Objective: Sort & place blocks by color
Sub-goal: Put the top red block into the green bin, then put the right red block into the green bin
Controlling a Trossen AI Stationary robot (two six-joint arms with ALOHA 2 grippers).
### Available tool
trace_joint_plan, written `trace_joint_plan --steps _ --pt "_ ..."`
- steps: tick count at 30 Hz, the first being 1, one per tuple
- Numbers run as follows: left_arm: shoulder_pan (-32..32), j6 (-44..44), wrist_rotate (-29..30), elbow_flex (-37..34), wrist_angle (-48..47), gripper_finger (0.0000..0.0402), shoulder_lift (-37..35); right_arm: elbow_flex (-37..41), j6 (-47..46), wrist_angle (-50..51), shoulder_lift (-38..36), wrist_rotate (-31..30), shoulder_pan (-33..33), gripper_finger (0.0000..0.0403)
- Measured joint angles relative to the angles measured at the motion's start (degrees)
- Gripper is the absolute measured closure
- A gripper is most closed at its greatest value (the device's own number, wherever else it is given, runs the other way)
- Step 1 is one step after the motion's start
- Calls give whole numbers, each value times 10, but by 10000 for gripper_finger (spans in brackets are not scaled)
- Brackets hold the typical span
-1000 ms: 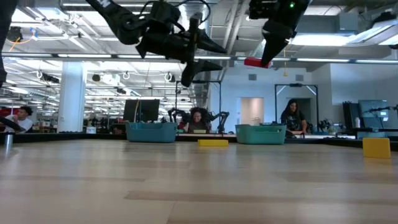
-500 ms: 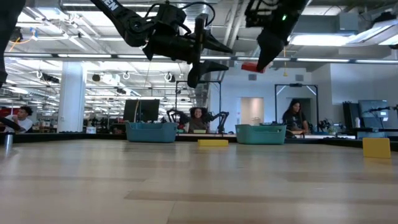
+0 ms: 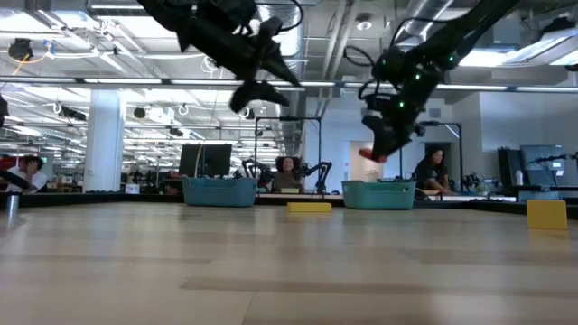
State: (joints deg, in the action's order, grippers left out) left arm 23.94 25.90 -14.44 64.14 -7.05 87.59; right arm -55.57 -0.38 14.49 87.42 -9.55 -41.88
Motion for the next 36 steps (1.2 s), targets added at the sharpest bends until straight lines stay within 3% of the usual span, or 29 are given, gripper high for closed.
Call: trace_joint_plan --steps 6,12,20,27,36 --pt "-11 -53 125 0 -178 194 -73 0 -26 3 43 9 -13 222" --pt "-47 -53 233 0 -295 194 -146 0 -59 -15 68 16 -4 201" --pt "-93 -93 285 0 -404 194 -227 -1 -145 -44 35 44 23 162" --pt "-152 -127 286 -51 -484 194 -283 0 -177 -125 5 51 164 170" --pt "-248 -16 275 -204 -463 194 -365 0 -319 -339 73 53 371 173"
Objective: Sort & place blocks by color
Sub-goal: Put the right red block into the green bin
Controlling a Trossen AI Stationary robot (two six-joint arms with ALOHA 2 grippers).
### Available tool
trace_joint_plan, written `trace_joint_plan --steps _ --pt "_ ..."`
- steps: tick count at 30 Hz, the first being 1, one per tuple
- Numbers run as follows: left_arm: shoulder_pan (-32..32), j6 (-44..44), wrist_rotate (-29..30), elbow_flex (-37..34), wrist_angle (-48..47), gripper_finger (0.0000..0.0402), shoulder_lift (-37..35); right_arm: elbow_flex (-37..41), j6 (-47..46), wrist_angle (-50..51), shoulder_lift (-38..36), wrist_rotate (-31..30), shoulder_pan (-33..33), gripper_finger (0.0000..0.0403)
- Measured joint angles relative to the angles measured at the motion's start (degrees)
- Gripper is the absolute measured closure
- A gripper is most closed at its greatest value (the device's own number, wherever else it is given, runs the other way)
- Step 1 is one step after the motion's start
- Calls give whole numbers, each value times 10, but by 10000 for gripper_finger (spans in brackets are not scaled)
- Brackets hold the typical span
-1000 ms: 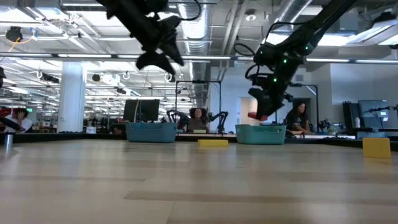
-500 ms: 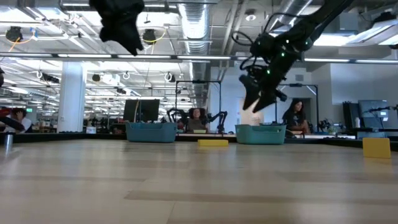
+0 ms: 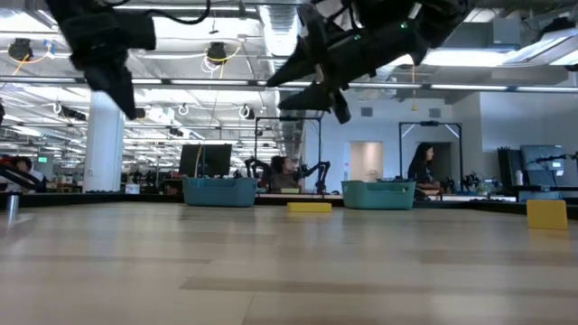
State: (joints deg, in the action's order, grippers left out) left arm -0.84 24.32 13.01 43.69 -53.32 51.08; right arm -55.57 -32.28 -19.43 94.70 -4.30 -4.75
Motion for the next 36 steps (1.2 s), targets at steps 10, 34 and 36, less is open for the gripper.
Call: trace_joint_plan --steps 10,34,36 --pt "-70 91 -72 -65 65 194 -20 -57 11 -15 102 -51 131 173" --pt "-248 349 -84 -65 310 194 122 -59 -10 51 135 -161 340 173" --pt "-282 357 -86 -65 310 194 136 -60 27 17 135 -162 339 173"
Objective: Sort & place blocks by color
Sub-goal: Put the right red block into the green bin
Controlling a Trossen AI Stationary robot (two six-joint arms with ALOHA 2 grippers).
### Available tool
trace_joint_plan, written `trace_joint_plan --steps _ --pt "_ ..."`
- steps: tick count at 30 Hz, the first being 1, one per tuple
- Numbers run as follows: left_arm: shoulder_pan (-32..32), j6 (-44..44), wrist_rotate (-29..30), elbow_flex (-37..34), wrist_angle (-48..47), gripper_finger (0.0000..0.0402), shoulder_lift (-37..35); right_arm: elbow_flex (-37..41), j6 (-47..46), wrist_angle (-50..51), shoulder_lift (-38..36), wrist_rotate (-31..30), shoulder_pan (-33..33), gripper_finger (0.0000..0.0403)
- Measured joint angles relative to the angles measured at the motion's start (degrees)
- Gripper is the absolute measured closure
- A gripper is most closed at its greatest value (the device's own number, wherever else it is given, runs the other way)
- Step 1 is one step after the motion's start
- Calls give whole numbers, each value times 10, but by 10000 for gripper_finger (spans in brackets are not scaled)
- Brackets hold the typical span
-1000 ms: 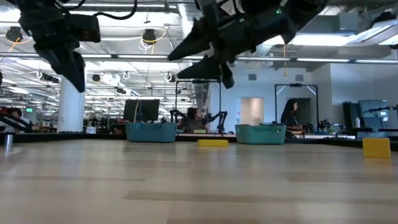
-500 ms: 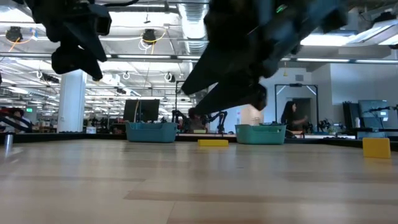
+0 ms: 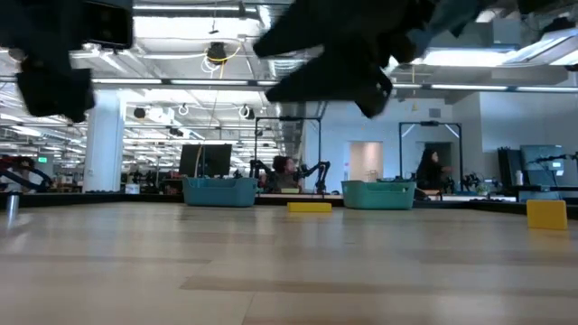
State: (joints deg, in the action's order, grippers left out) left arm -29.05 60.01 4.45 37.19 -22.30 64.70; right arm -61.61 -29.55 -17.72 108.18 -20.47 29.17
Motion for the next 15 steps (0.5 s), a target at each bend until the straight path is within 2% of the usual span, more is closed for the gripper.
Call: trace_joint_plan --steps 3,7,11,15 --pt "-46 26 -1 0 -4 194 17 -13 42 -17 1 0 0 173" --pt "-97 79 16 0 -6 194 47 -68 92 -38 49 11 -8 173" --pt "-129 106 35 0 -16 194 87 -166 131 -46 134 19 -16 173" --pt "-133 154 28 0 -42 194 126 -271 157 -45 211 19 -24 173"
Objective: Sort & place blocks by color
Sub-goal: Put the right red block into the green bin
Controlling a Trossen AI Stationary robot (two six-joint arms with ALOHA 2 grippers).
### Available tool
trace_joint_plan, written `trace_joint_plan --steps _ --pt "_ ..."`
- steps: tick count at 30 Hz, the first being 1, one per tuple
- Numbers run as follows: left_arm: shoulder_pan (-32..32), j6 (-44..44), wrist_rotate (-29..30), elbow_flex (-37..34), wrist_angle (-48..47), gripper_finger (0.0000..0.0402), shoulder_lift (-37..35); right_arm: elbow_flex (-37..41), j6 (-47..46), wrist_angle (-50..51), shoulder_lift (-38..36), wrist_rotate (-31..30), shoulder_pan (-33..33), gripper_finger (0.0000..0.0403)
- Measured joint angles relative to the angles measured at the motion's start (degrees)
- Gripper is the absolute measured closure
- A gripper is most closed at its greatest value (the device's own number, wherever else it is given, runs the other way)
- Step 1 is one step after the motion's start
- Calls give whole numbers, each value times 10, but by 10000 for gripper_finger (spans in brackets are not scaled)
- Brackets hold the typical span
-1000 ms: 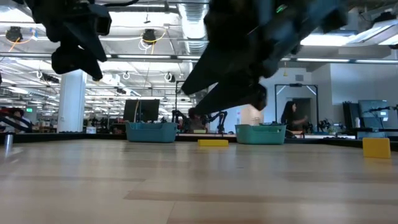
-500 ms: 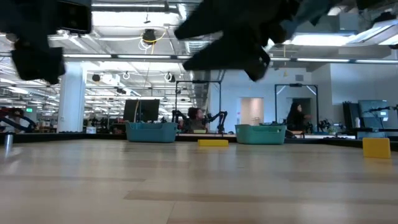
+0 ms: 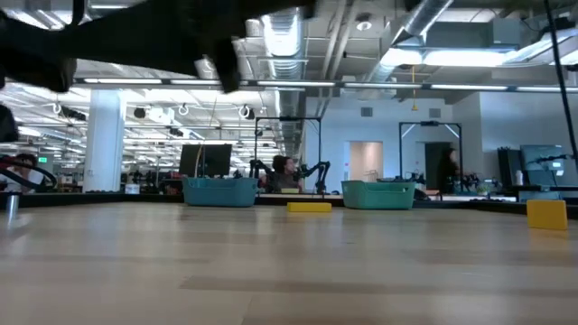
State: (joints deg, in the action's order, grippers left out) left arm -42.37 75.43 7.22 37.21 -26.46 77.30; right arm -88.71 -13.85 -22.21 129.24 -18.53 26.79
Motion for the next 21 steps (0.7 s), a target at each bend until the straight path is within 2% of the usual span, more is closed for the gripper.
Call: trace_joint_plan --steps 5,9,12,21 --pt "-1 14 -32 0 -7 194 38 -114 63 69 69 19 -10 173" --pt "-1 11 -43 0 -5 194 59 -181 95 140 115 107 -20 173" --pt "-1 10 -37 1 -4 194 63 -212 96 175 138 137 -26 173" --pt "0 10 -24 1 1 194 63 -262 93 160 206 172 -36 173"
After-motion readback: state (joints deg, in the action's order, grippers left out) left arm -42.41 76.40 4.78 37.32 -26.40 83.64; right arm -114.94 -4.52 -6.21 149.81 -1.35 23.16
